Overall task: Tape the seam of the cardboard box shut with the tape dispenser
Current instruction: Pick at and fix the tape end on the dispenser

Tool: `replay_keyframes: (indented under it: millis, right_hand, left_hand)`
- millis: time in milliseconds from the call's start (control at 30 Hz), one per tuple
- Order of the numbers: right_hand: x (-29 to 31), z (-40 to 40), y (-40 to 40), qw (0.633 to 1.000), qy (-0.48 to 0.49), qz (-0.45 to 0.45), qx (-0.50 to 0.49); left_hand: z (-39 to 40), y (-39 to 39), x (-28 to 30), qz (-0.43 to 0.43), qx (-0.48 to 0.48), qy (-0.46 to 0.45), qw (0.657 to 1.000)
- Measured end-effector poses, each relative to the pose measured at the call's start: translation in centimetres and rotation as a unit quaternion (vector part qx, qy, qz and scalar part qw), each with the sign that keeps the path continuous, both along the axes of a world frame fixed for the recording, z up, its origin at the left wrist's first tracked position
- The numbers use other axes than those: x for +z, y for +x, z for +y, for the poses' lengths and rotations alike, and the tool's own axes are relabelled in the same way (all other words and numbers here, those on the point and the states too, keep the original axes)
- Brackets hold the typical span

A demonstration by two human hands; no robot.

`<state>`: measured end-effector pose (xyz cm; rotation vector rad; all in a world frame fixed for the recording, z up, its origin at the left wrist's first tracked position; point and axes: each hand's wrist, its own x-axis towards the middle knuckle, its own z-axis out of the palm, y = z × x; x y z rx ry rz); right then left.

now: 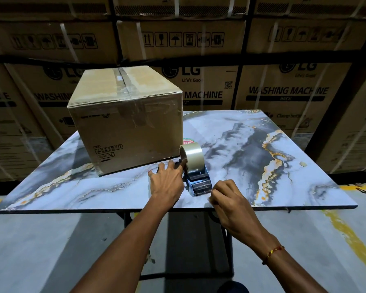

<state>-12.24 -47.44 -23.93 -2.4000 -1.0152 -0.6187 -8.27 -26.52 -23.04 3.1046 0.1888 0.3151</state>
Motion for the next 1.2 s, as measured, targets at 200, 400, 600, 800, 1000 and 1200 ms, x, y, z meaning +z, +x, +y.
replay_keyframes:
  millis: [200, 400, 600, 800, 1000, 1200]
  right_hand:
    - [0.0, -0.7, -0.4, 1.0, 0.002, 0.0, -0.006]
    - [-0.5, -0.9, -0.6, 1.0, 0.017, 0.007, -0.02]
    - [-0.6, -0.9, -0.3, 0.999, 0.027, 0.03, -0.029]
    - [-0.4, -1.0, -0.1, 0.997, -0.011, 0.075, -0.029]
    - [0.8, -1.0, -0.1, 0.992, -0.007, 0.121, -0.021]
    - [1.0, -0.9, 1.4, 0.987, -0.003, 0.162, -0.013]
  left_hand:
    - [0.1, 0.2, -0.2, 0.002, -0.009, 0.009, 1.0]
    - [0.8, -0.2, -0.7, -0.041, -0.029, -0.028, 0.998]
    - [0.7, -2.7, -1.1, -0.165, -0.058, -0.242, 0.954]
    - [-0.1, -5.0, -1.8, -0.136, -0.113, -0.377, 0.909]
    - [-0.7, -5.4, -1.4, -0.077, -0.133, -0.283, 0.947]
    - [-0.4, -4.3, -1.1, -0.092, -0.145, -0.243, 0.955]
